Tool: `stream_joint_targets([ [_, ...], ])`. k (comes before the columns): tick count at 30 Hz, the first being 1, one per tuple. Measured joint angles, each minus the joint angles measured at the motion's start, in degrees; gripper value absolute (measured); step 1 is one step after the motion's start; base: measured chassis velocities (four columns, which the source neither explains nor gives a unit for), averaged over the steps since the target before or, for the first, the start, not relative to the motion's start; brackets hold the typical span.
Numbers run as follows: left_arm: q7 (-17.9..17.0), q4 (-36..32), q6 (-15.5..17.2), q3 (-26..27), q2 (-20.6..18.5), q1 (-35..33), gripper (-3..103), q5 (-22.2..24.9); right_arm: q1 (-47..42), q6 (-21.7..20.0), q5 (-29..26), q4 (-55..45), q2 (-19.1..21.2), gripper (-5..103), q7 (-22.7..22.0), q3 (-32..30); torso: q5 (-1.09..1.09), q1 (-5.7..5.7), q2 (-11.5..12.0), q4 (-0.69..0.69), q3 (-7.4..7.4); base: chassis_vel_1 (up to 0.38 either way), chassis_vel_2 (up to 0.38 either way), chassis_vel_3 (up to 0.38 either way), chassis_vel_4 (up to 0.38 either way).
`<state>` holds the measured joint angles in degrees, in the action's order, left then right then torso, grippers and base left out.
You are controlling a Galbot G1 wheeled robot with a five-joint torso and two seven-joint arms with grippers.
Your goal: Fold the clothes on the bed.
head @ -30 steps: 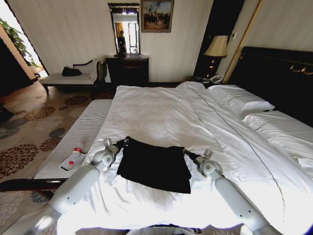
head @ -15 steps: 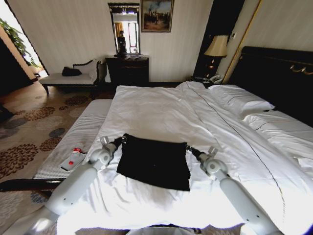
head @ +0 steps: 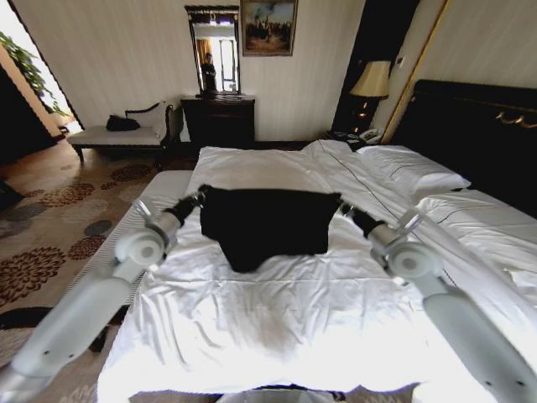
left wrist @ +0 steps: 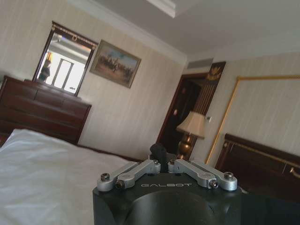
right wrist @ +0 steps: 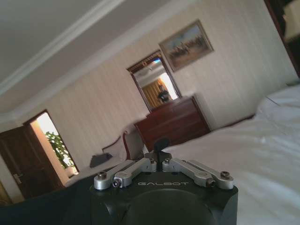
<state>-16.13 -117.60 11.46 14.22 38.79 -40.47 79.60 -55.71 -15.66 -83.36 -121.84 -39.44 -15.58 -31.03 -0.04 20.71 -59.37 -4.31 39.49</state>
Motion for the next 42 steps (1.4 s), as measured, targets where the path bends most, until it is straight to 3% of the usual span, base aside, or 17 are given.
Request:
stream_joint_targets([
  [9, 0.21, -2.16, -0.25, 4.26, -0.19, -2.84, 1, 2.02, -3.2, -0.72, -2.77, -6.12, 4.49, 1, -1.77, -7.59, 0.01, 0.0, 0.0, -0.03, 0.0, 0.0, 0.0, 0.0, 0.0],
  [12, 1.51, -2.67, -0.74, 4.49, -0.24, -5.83, 1, -1.98, -6.44, -1.22, -2.75, -7.78, 5.57, 1, -1.94, -10.56, 0.01, 0.0, 0.0, -0.03, 0.01, 0.0, 0.0, 0.0, 0.0],
  [15, 1.74, -4.42, -0.77, 5.63, 0.61, -8.58, 1, -2.08, -9.24, -1.5, -2.51, -8.95, 5.73, 1, -2.36, -12.5, 0.03, 0.0, -0.01, -0.02, 0.0, 0.0, 0.0, 0.0, 0.0],
  [25, 2.02, -12.91, 0.04, 13.38, 3.14, -21.65, 1, -2.03, -17.32, -3.52, -3.97, -16.96, 3.84, 1, -8.0, -17.45, 0.01, 0.01, 0.0, -0.01, 0.0, 0.0, 0.0, 0.0, 0.0],
  [34, 2.6, -18.57, 2.02, 27.24, 4.13, -36.49, 1, 2.36, -25.04, -7.36, -5.94, -21.84, -0.09, 1, -12.66, -20.98, 0.02, 0.0, 0.0, -0.01, 0.0, 0.0, 0.0, 0.0, 0.0],
  [40, 1.46, -14.77, 2.57, 22.87, 4.64, -34.12, 1, 1.43, -23.05, -8.52, -5.91, -20.97, -0.9, 1, -14.16, -16.66, 0.0, 0.0, -0.01, -0.03, 0.0, 0.0, 0.0, 0.0, 0.0],
  [42, 0.99, -9.84, 2.88, 17.95, 5.44, -30.02, 1, 0.46, -21.49, -9.06, -3.83, -16.23, -1.84, 1, -13.86, -12.4, 0.0, 0.0, -0.01, -0.01, 0.01, 0.0, 0.0, 0.0, 0.0],
])
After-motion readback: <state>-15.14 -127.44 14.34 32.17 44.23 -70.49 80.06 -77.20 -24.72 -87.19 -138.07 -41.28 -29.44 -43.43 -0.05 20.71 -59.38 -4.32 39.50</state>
